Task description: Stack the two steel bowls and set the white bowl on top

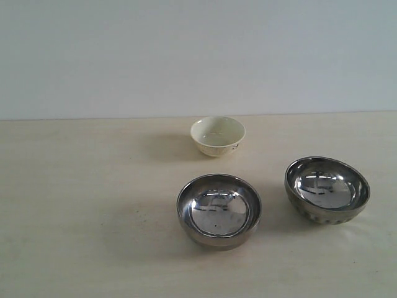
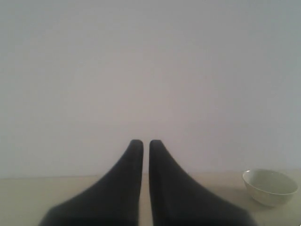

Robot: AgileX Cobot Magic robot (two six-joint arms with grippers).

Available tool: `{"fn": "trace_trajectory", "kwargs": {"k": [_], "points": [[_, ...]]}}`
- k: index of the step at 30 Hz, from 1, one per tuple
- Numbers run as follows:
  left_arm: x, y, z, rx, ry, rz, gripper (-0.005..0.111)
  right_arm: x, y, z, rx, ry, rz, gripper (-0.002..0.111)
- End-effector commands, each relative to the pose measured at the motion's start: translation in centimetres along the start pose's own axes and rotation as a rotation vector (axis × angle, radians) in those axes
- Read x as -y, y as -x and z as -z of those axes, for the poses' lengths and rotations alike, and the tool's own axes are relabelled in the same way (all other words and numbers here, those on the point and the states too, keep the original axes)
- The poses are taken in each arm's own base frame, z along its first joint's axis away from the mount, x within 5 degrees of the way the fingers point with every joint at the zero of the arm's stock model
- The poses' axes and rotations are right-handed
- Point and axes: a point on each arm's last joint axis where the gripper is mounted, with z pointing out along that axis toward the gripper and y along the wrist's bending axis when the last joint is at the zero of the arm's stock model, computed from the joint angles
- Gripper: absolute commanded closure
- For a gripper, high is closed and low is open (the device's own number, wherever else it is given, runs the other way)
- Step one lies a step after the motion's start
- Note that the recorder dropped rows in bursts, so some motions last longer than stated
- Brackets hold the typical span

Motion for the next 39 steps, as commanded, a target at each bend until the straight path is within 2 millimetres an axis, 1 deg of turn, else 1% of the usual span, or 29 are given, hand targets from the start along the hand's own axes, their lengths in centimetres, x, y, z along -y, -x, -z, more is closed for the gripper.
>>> {"fn": "trace_trajectory", "kwargs": {"k": [1, 4, 12, 14, 16, 18, 22, 29, 39], "points": [[-0.3, -0.7, 0.0, -0.018, 0.055, -0.004, 0.103, 0.0, 0.1, 0.1, 0.013, -0.003, 0.001, 0.108], [-0.4, -1.4, -0.1, -0.042, 0.080, -0.045, 0.103, 0.0, 0.1, 0.1, 0.013, -0.003, 0.001, 0.108], [-0.6, -4.4, -0.1, -0.135, 0.102, -0.105, 0.103, 0.0, 0.1, 0.1, 0.013, -0.003, 0.001, 0.108], [-0.6, -4.5, -0.1, -0.139, 0.101, -0.132, 0.103, 0.0, 0.1, 0.1, 0.013, -0.003, 0.001, 0.108], [-0.6, -5.1, 0.0, -0.198, 0.096, -0.133, 0.103, 0.0, 0.1, 0.1, 0.013, -0.003, 0.001, 0.108], [-0.6, -5.2, 0.0, -0.212, 0.095, -0.134, 0.103, 0.0, 0.1, 0.1, 0.013, -0.003, 0.001, 0.108], [-0.6, -5.6, 0.1, -0.248, 0.100, -0.062, 0.103, 0.0, 0.1, 0.1, 0.013, -0.003, 0.001, 0.108], [-0.6, -6.6, 0.4, -0.370, 0.093, -0.058, 0.103, 0.0, 0.1, 0.1, 0.013, -0.003, 0.001, 0.108], [-0.6, -6.6, 0.4, -0.369, 0.097, -0.046, 0.103, 0.0, 0.1, 0.1, 0.013, -0.003, 0.001, 0.108]]}}
